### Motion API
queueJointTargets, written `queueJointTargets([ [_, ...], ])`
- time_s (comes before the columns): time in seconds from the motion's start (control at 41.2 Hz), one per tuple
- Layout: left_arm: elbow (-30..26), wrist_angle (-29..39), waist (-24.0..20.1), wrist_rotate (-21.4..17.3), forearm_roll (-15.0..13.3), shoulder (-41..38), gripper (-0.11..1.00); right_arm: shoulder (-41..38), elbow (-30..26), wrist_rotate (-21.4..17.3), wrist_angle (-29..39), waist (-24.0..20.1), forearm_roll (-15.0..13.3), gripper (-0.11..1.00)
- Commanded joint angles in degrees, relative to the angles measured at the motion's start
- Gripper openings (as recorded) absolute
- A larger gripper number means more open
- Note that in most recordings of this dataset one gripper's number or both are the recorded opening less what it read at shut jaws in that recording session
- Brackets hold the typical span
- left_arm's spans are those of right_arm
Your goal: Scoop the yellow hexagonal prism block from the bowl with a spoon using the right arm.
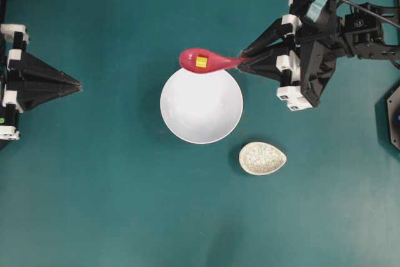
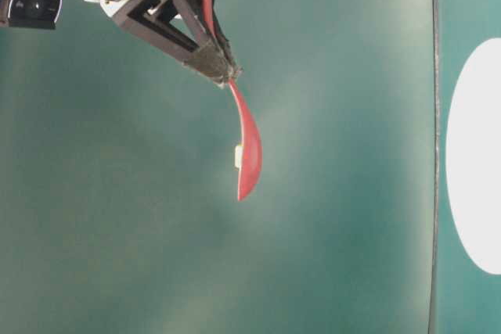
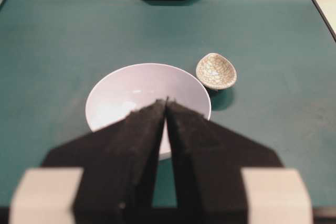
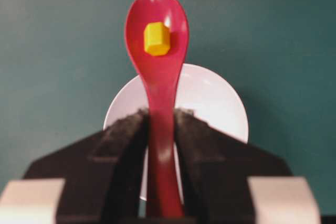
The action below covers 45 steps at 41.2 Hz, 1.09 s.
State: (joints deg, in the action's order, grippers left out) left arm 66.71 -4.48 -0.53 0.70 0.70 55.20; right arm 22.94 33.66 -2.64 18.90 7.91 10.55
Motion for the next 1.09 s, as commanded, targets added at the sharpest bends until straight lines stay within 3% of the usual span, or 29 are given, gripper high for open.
queueJointTargets([
  [0.0,-1.4,-0.2,0.0,0.0,0.2,-0.4,0.1,0.9,-0.7,-0.1,-0.4,-0.2,0.2,0.23],
  [1.068,-1.1,-0.4,0.0,-0.1,0.2,-0.8,0.1,0.4,-0.7,0.0,-0.8,-0.5,0.1,0.23],
])
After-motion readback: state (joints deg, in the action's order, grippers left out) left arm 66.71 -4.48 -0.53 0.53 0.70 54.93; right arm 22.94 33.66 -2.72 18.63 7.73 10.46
